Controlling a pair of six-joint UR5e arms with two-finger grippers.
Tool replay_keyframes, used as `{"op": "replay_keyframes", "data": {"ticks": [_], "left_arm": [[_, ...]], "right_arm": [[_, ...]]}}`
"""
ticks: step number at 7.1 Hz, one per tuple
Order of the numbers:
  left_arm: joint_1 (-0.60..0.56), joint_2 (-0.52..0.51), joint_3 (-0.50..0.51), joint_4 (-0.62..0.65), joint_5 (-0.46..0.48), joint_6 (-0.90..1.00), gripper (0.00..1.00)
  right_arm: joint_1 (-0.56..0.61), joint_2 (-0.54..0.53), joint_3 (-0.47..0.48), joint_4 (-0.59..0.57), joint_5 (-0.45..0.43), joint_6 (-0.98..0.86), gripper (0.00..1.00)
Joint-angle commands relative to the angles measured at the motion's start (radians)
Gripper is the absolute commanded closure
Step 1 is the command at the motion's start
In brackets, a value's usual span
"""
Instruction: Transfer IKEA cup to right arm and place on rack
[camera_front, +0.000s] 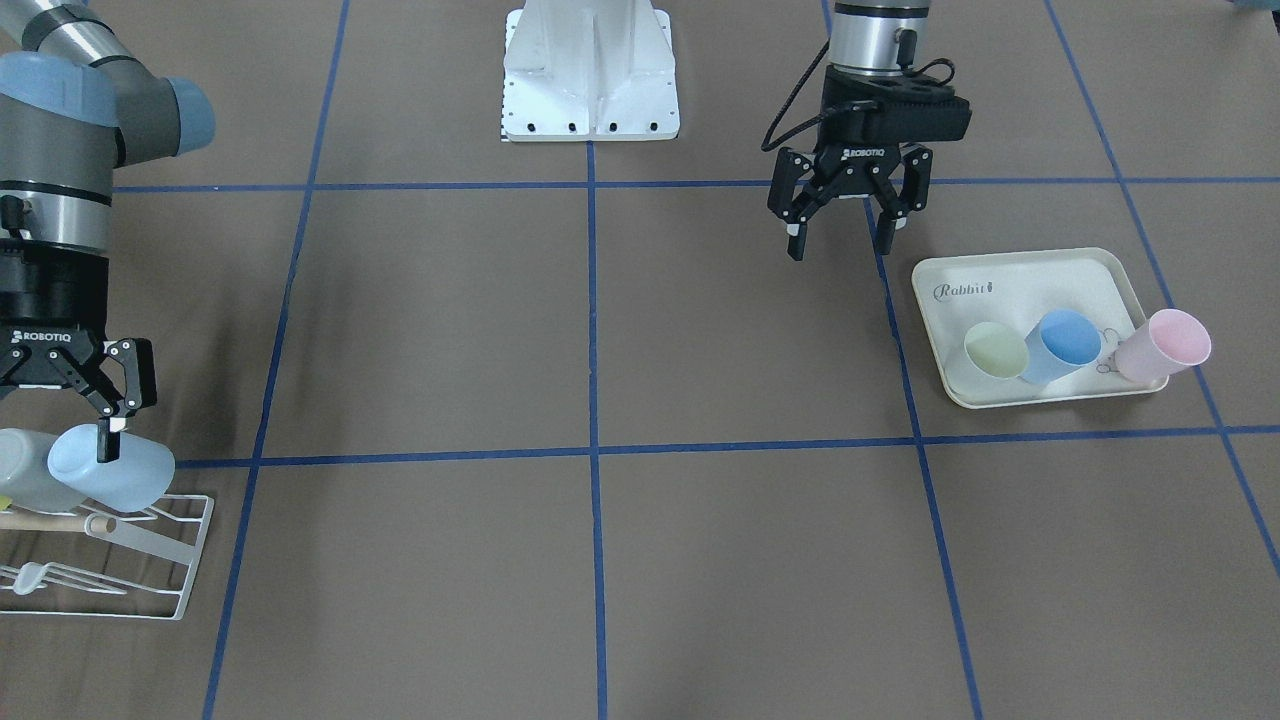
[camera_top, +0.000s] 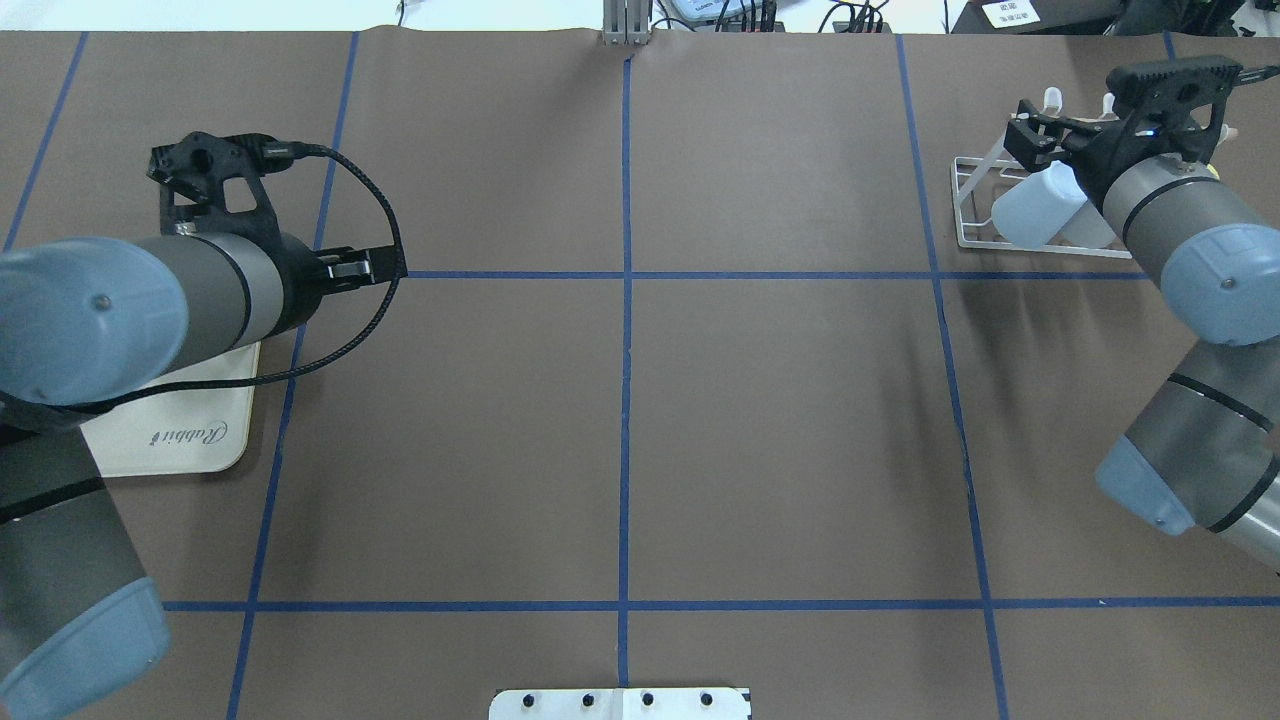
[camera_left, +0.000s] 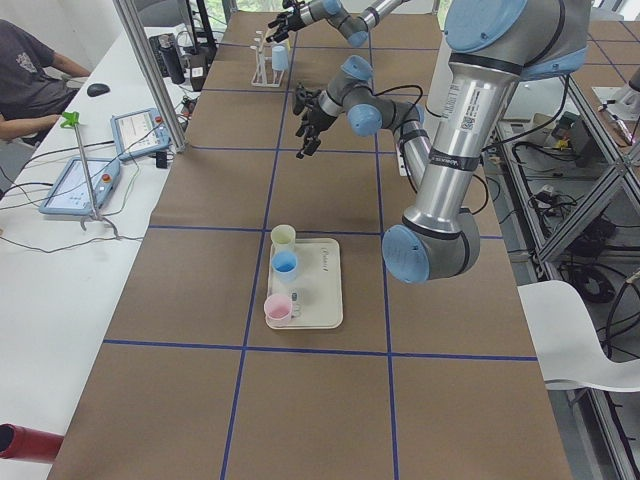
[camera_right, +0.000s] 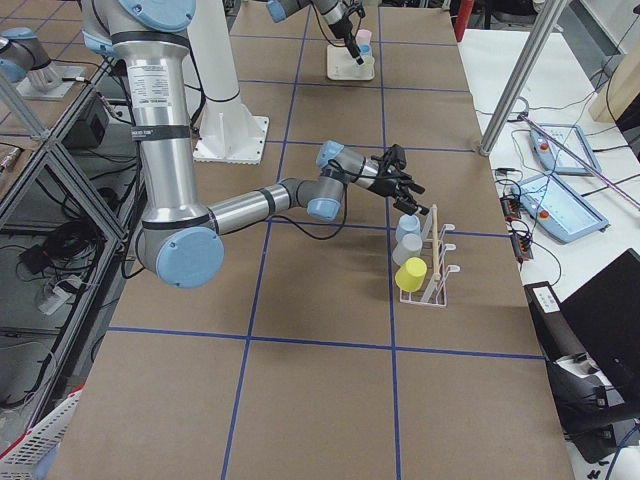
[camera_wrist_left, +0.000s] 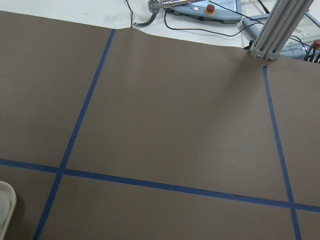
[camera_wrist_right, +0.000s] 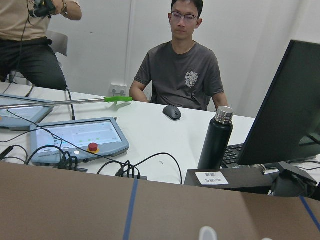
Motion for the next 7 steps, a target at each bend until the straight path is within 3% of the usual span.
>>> {"op": "replay_keyframes", "data": {"ticks": [1,3,4,6,7], "left_arm": [[-0.14,0.118,-0.037,0.036,-0.186,0.192,0.0],[-0.327,0.282,-0.02,0.035,-0.436,0.47,0.0],[-0.44,0.338,0.022,0.032,-0.557,0.625,0.0],[-0.669,0.344,0.203,0.023,-0.734,0.925,0.0],[-0.744,0.332,0.31,0.019,-0.759,1.06,0.0]], "right_arm": [[0.011,0.0,0.134,-0.052,0.152,0.161,0.0],[0.005,0.003,0.215,-0.042,0.291,0.388,0.0],[0.005,0.053,0.23,-0.041,0.375,0.535,0.0],[-0.029,0.147,0.228,-0.038,0.447,0.761,0.0],[-0.068,0.191,0.231,-0.036,0.448,0.868,0.0]]}}
